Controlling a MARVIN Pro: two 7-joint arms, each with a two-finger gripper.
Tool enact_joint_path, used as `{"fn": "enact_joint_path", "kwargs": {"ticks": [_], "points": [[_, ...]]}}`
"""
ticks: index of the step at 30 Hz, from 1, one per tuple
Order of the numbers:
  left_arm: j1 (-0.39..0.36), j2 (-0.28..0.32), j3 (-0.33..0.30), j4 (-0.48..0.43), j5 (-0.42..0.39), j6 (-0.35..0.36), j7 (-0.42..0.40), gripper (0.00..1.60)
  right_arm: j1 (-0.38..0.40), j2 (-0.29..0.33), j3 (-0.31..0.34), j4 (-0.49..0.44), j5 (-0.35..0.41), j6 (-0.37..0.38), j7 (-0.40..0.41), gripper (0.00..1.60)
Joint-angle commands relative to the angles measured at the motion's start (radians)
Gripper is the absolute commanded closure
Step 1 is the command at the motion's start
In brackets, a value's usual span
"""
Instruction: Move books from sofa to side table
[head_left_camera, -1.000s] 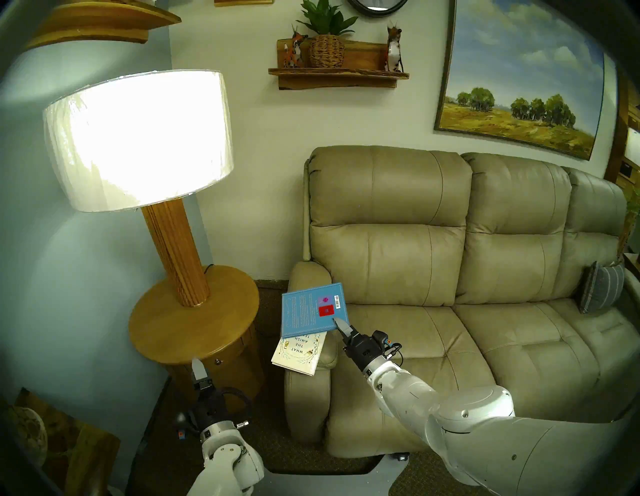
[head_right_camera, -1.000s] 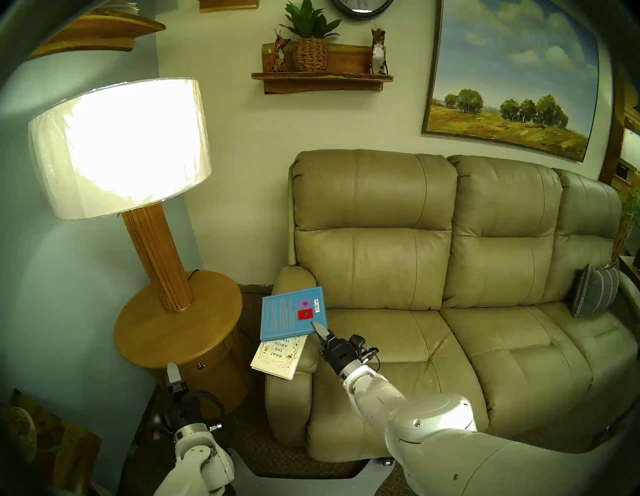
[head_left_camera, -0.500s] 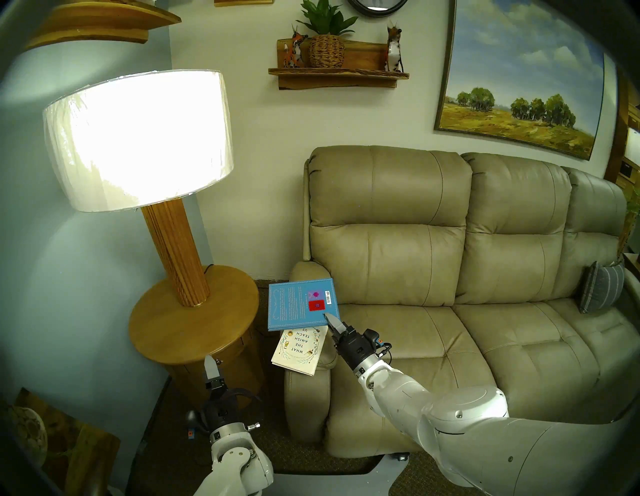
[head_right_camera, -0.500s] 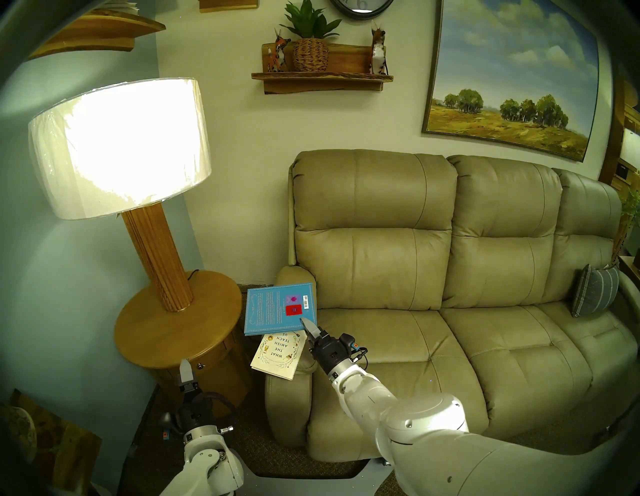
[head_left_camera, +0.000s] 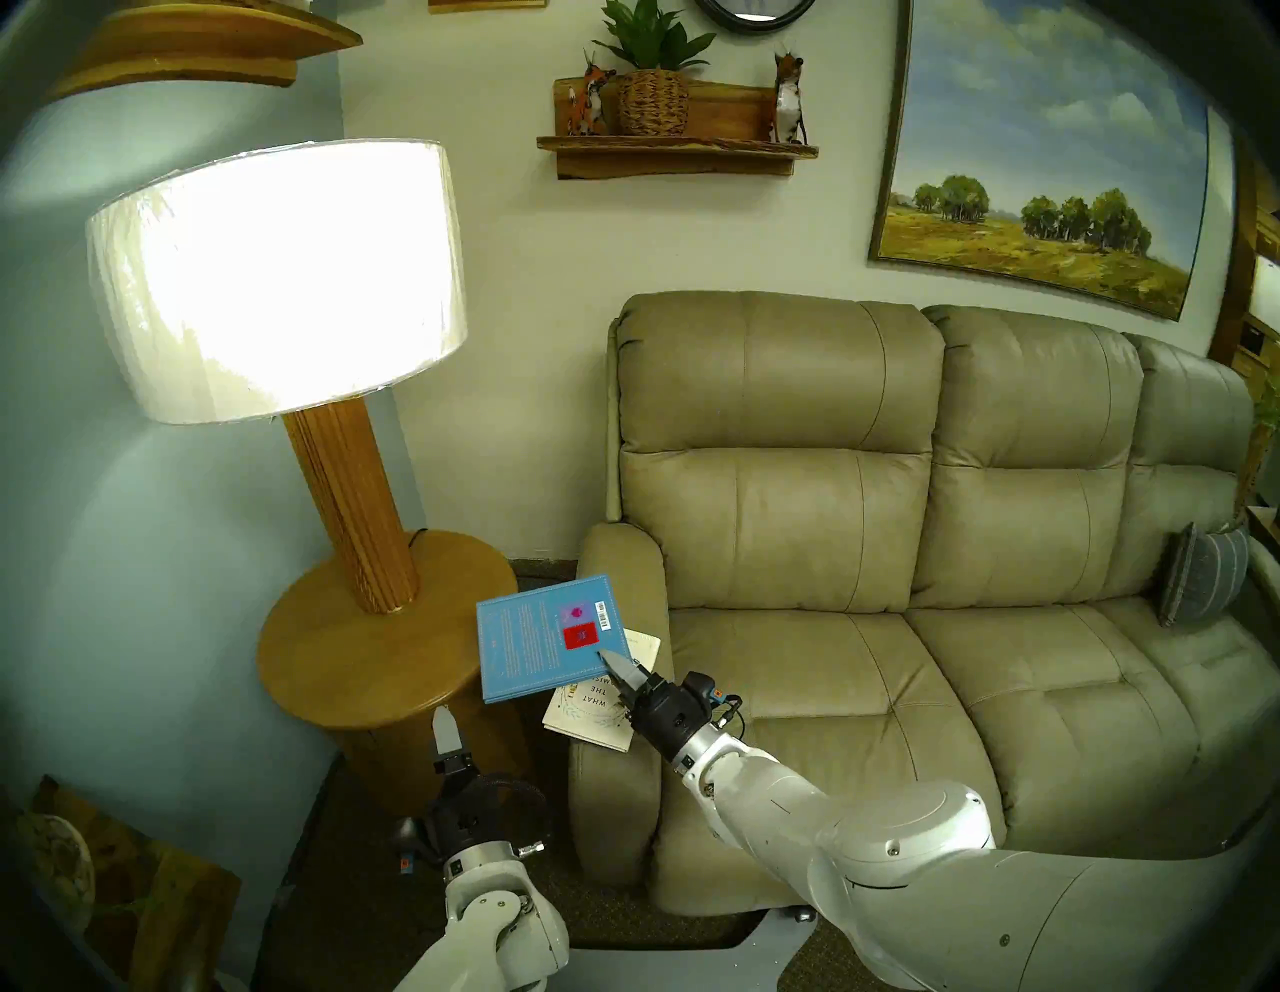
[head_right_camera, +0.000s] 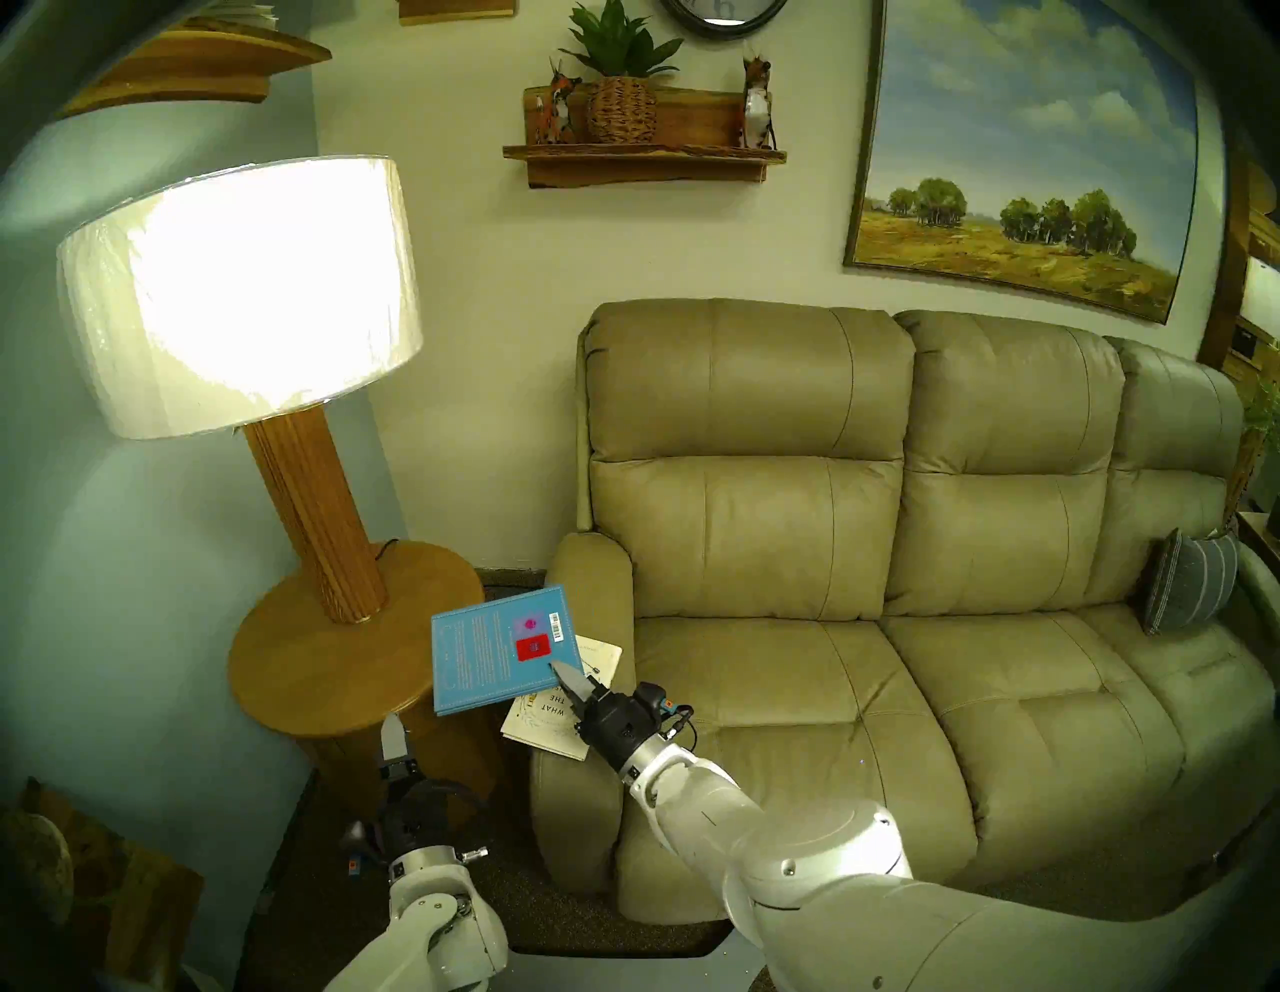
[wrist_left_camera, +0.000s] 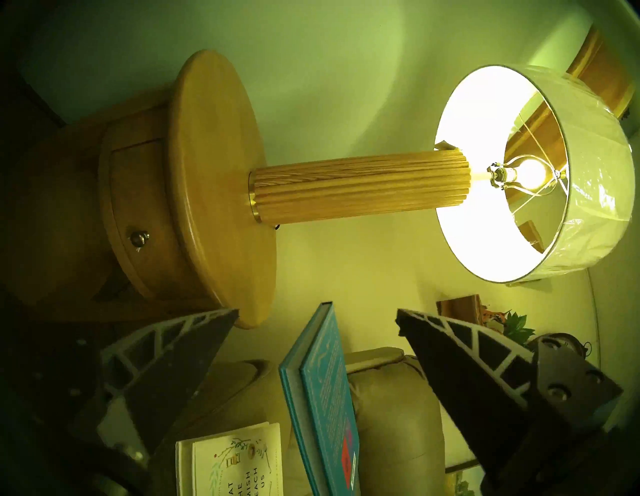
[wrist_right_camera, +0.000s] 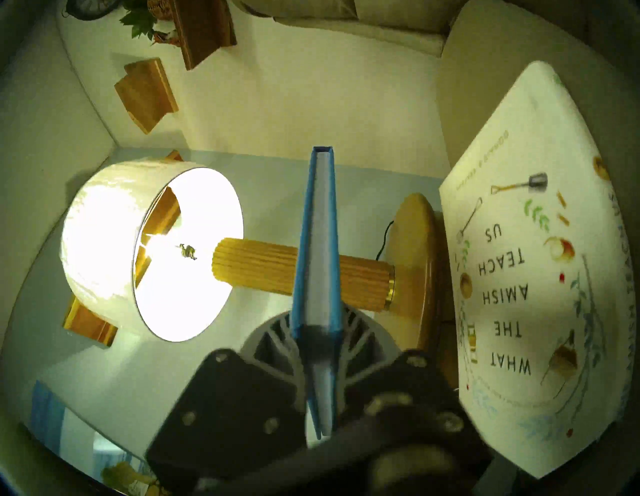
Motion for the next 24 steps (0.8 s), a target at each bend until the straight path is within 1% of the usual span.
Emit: {"fn": "enact_joint_path", "kwargs": {"ticks": [1,7,16,17,20,24], "points": [[-0.054,0.017,0.040,0.029,-0.057,-0.029,-0.037,0.00,-0.003,-0.033,-0.011,-0.002,-0.009,0.009,0.071,1.60],[-0.093,0.010,0.055,0.076,-0.107,-0.055,-0.078,0.00,-0.013,-0.038,-0.024,-0.002,-0.034,0.027,0.107,1.60],[-0.158,-0.008,0.069,0.124,-0.148,-0.074,-0.124,0.00,-0.035,-0.044,-0.047,-0.002,-0.077,0.048,0.141,1.60],[-0.172,-0.012,0.073,0.139,-0.156,-0.081,-0.143,0.00,-0.038,-0.046,-0.051,-0.002,-0.085,0.051,0.144,1.60],[-0.183,-0.018,0.073,0.150,-0.160,-0.089,-0.153,0.00,-0.042,-0.046,-0.053,-0.002,-0.091,0.053,0.150,1.60],[-0.217,-0.041,0.053,0.189,-0.171,-0.104,-0.160,0.00,-0.050,-0.046,-0.063,-0.002,-0.110,0.056,0.180,1.60]]}}
